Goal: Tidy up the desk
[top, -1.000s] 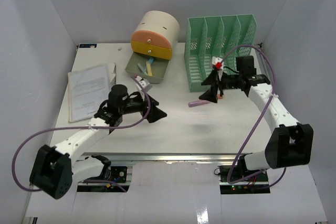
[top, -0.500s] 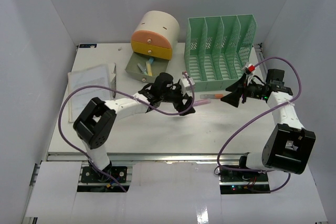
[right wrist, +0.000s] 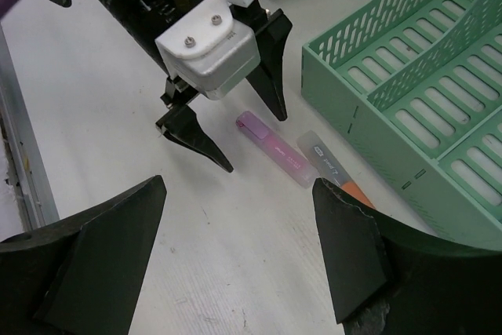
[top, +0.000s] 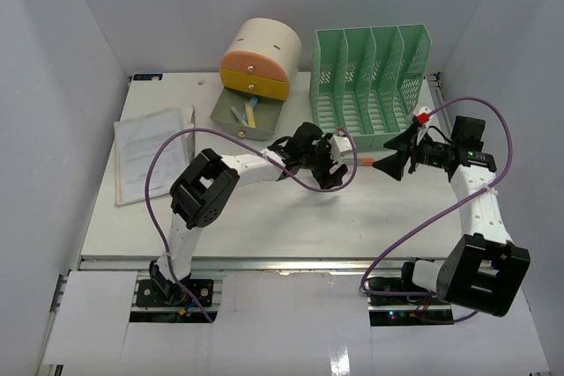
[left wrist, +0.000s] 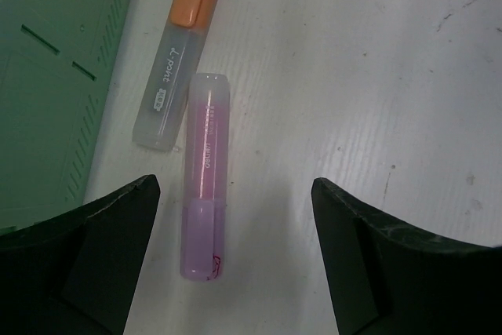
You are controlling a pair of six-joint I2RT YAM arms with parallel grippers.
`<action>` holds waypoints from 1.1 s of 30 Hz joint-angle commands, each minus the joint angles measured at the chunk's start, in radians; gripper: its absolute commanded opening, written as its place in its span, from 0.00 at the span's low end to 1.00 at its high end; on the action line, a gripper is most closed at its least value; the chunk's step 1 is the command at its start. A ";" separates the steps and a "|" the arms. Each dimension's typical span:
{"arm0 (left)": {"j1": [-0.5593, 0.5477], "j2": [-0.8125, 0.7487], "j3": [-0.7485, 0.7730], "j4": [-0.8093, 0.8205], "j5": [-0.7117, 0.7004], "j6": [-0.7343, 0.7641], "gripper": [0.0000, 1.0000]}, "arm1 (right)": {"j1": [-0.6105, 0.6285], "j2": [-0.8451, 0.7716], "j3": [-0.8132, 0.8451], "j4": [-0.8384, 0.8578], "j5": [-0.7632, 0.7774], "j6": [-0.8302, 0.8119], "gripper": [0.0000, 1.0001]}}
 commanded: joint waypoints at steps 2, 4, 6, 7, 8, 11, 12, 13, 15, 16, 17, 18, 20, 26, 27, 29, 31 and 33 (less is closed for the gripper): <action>0.000 0.028 0.062 -0.014 -0.030 0.051 0.86 | -0.003 -0.031 -0.008 0.025 -0.006 0.007 0.82; -0.001 0.045 0.070 -0.013 -0.056 0.057 0.84 | -0.004 -0.031 -0.007 0.025 -0.009 0.007 0.82; -0.005 0.057 0.075 -0.012 -0.096 0.068 0.81 | -0.003 -0.029 -0.007 0.024 -0.011 0.006 0.82; -0.008 0.061 0.076 -0.012 -0.118 0.075 0.79 | -0.003 -0.028 -0.007 0.024 -0.012 0.006 0.82; -0.011 0.066 0.077 -0.011 -0.139 0.082 0.77 | -0.003 -0.027 -0.007 0.024 -0.013 0.006 0.82; -0.022 0.069 0.074 -0.013 -0.158 0.102 0.72 | -0.003 -0.027 -0.009 0.025 -0.016 0.004 0.81; -0.024 0.070 0.072 -0.014 -0.159 0.102 0.69 | -0.003 -0.027 -0.010 0.026 -0.015 0.003 0.81; -0.025 0.072 0.070 -0.014 -0.161 0.102 0.67 | -0.003 -0.026 -0.010 0.026 -0.014 0.002 0.81; -0.026 0.074 0.066 -0.014 -0.169 0.099 0.57 | -0.003 -0.024 -0.011 0.027 -0.012 0.001 0.81; -0.027 0.073 0.061 -0.014 -0.171 0.095 0.51 | -0.003 -0.024 -0.012 0.027 -0.011 0.001 0.81; -0.028 0.072 0.054 -0.014 -0.172 0.092 0.46 | -0.004 -0.024 -0.012 0.026 -0.010 0.001 0.81; -0.028 0.066 0.049 -0.013 -0.170 0.088 0.41 | -0.004 -0.023 -0.012 0.027 -0.010 0.002 0.81; -0.028 0.055 0.029 -0.011 -0.166 0.084 0.33 | -0.005 -0.021 -0.013 0.029 -0.008 0.003 0.81; -0.028 -0.064 -0.065 -0.009 -0.127 0.049 0.16 | -0.016 -0.020 -0.020 0.040 -0.007 0.010 0.80; -0.028 -0.090 -0.084 -0.010 -0.114 0.037 0.15 | -0.018 -0.020 -0.021 0.042 -0.007 0.012 0.80; -0.028 -0.165 -0.136 -0.012 -0.097 0.011 0.12 | -0.019 -0.021 -0.026 0.051 -0.007 0.021 0.80; -0.025 -0.228 -0.200 -0.014 -0.083 -0.026 0.10 | -0.021 -0.022 -0.034 0.065 -0.007 0.035 0.80; -0.006 -0.300 -0.228 -0.029 -0.088 -0.109 0.07 | -0.021 -0.028 -0.045 0.080 -0.008 0.049 0.80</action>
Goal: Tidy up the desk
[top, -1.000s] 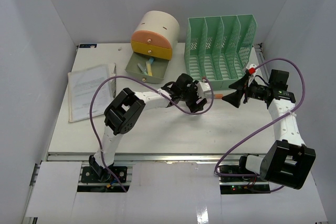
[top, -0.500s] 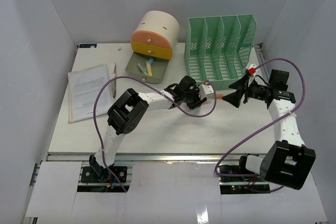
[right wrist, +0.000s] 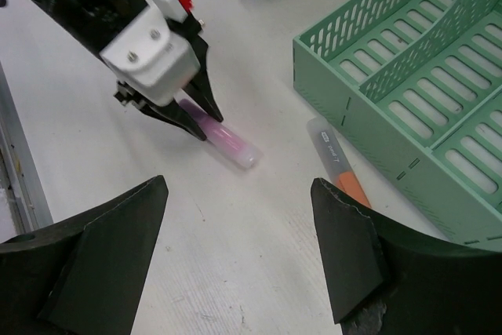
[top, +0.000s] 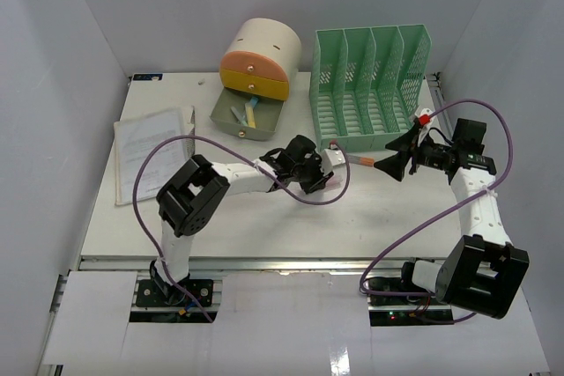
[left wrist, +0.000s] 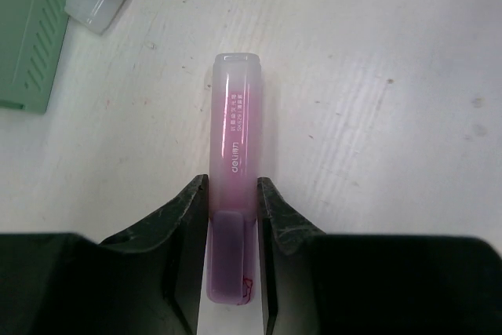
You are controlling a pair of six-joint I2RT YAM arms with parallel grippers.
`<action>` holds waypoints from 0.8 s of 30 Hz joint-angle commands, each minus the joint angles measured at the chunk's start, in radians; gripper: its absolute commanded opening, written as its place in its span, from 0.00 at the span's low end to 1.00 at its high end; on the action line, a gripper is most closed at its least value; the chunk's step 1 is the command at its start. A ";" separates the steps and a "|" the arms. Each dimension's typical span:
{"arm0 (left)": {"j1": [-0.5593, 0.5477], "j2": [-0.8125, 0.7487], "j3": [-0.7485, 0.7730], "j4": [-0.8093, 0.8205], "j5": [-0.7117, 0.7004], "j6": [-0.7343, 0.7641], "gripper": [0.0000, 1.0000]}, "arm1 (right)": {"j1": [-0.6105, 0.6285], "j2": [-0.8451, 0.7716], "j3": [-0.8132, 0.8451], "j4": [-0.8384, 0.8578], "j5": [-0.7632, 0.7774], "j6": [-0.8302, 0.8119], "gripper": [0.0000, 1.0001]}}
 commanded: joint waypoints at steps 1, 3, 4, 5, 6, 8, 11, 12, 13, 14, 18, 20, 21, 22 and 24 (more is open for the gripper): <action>0.042 -0.232 -0.064 -0.040 0.057 -0.195 0.03 | -0.007 -0.020 -0.030 0.062 -0.016 0.035 0.80; 0.115 -0.273 -0.065 -0.080 0.094 -0.276 0.00 | -0.007 -0.024 -0.035 0.072 -0.014 0.045 0.80; 0.176 -0.292 -0.071 -0.079 0.165 -0.375 0.00 | -0.007 -0.021 -0.039 0.080 -0.013 0.049 0.80; 0.216 -0.322 -0.086 -0.060 0.231 -0.464 0.00 | -0.007 -0.020 -0.041 0.083 -0.011 0.052 0.79; 0.256 -0.349 -0.104 -0.030 0.274 -0.539 0.00 | -0.007 -0.018 -0.042 0.085 -0.010 0.053 0.79; 0.360 -0.414 -0.175 0.101 0.319 -0.643 0.00 | -0.007 -0.014 -0.044 0.086 -0.004 0.057 0.79; 0.455 -0.467 -0.226 0.189 0.239 -0.803 0.00 | -0.007 -0.014 -0.050 0.096 0.006 0.066 0.79; 0.479 -0.478 -0.231 0.192 0.181 -0.844 0.00 | -0.007 -0.014 -0.052 0.100 0.009 0.069 0.79; 0.494 -0.481 -0.225 0.167 0.101 -0.886 0.00 | -0.007 -0.014 -0.056 0.104 0.011 0.073 0.79; 0.511 -0.479 -0.214 0.125 -0.006 -0.937 0.00 | -0.007 -0.014 -0.060 0.109 0.014 0.077 0.79; 0.537 -0.408 -0.110 0.000 -0.280 -1.075 0.00 | -0.007 -0.007 -0.062 0.116 0.021 0.085 0.79; 0.537 -0.356 -0.033 -0.078 -0.363 -1.134 0.00 | -0.007 -0.003 -0.062 0.117 0.023 0.085 0.79; 0.537 -0.329 0.027 -0.114 -0.400 -1.166 0.00 | -0.007 -0.001 -0.062 0.117 0.026 0.085 0.79; 0.537 -0.292 0.093 -0.161 -0.422 -1.190 0.00 | -0.007 0.000 -0.062 0.117 0.029 0.085 0.79; 0.537 -0.214 0.177 -0.264 -0.464 -1.244 0.00 | -0.007 0.001 -0.063 0.119 0.031 0.085 0.79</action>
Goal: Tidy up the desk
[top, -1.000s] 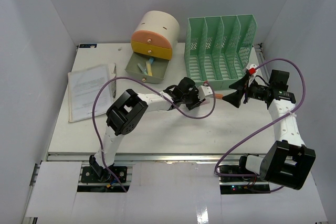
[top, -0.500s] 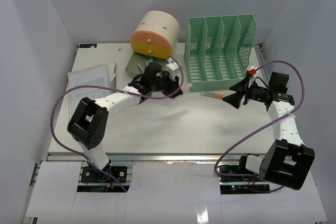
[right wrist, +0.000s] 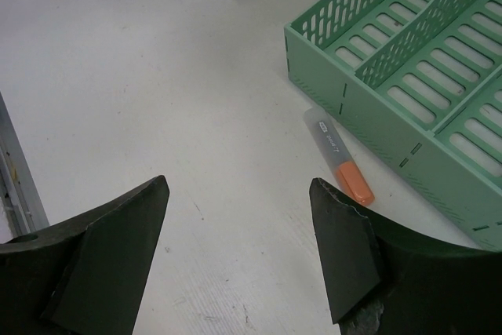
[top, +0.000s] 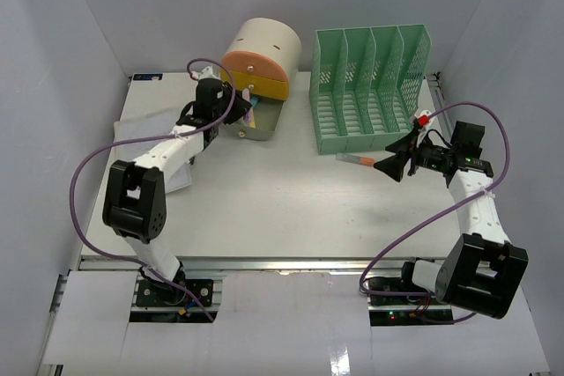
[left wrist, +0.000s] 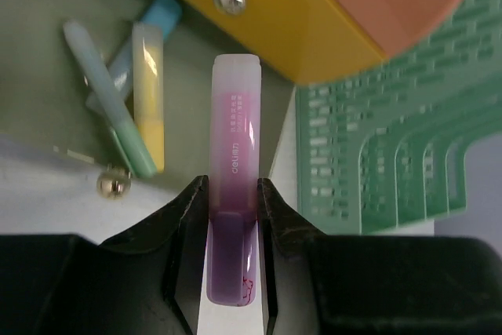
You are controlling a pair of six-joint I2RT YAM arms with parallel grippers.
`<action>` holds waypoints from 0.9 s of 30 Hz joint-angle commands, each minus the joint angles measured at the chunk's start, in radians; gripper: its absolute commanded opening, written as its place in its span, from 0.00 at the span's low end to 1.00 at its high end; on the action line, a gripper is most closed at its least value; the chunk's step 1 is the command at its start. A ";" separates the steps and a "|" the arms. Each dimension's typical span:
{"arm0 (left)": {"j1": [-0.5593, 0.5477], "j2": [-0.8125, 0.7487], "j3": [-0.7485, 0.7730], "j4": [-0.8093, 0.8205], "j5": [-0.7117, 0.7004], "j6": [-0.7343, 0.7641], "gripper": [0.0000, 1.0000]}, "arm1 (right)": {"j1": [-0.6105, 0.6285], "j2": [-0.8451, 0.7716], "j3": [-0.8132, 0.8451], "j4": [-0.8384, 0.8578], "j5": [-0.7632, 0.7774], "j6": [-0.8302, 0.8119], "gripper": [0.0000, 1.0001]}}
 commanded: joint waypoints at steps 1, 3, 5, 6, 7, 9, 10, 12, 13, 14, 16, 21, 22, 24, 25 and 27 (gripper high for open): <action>-0.003 0.109 0.203 -0.222 -0.200 -0.184 0.03 | -0.003 0.003 -0.009 0.029 0.002 0.008 0.79; -0.001 0.161 0.265 -0.243 -0.208 -0.198 0.16 | -0.003 0.005 -0.011 0.029 0.003 0.007 0.79; 0.000 0.203 0.309 -0.247 -0.184 -0.198 0.37 | -0.003 0.008 -0.008 0.029 0.005 0.007 0.79; 0.001 0.223 0.330 -0.250 -0.175 -0.196 0.46 | -0.003 0.011 -0.008 0.025 0.006 0.006 0.79; 0.002 0.238 0.345 -0.251 -0.165 -0.197 0.53 | -0.003 0.014 -0.007 0.022 0.007 0.003 0.79; 0.003 0.254 0.360 -0.249 -0.138 -0.198 0.62 | -0.003 0.020 -0.004 0.012 0.008 -0.008 0.79; 0.003 0.255 0.361 -0.247 -0.134 -0.198 0.67 | -0.003 0.022 -0.004 0.010 0.008 -0.011 0.79; 0.003 0.246 0.356 -0.238 -0.129 -0.187 0.74 | -0.002 0.024 -0.005 0.003 0.003 -0.022 0.79; 0.003 0.236 0.349 -0.228 -0.128 -0.174 0.76 | -0.002 0.027 -0.005 -0.010 -0.007 -0.041 0.80; 0.005 0.226 0.338 -0.217 -0.127 -0.155 0.76 | -0.001 0.031 -0.005 -0.032 -0.022 -0.074 0.80; 0.007 0.189 0.312 -0.178 -0.107 -0.084 0.77 | 0.017 0.047 0.001 -0.104 -0.044 -0.181 0.82; 0.012 0.008 0.163 -0.004 0.100 0.221 0.84 | 0.152 0.079 0.013 -0.259 0.144 -0.487 0.98; 0.012 -0.030 0.092 0.026 0.185 0.315 0.85 | 0.177 0.074 -0.001 -0.245 0.186 -0.536 0.93; 0.013 -0.127 0.018 0.044 0.235 0.388 0.88 | 0.187 0.079 -0.007 -0.220 0.275 -0.556 0.91; 0.015 -0.189 -0.057 0.057 0.271 0.452 0.90 | 0.191 0.091 -0.010 -0.191 0.330 -0.567 0.91; 0.018 -0.323 -0.193 0.095 0.316 0.548 0.94 | 0.196 0.134 0.011 -0.159 0.415 -0.581 0.90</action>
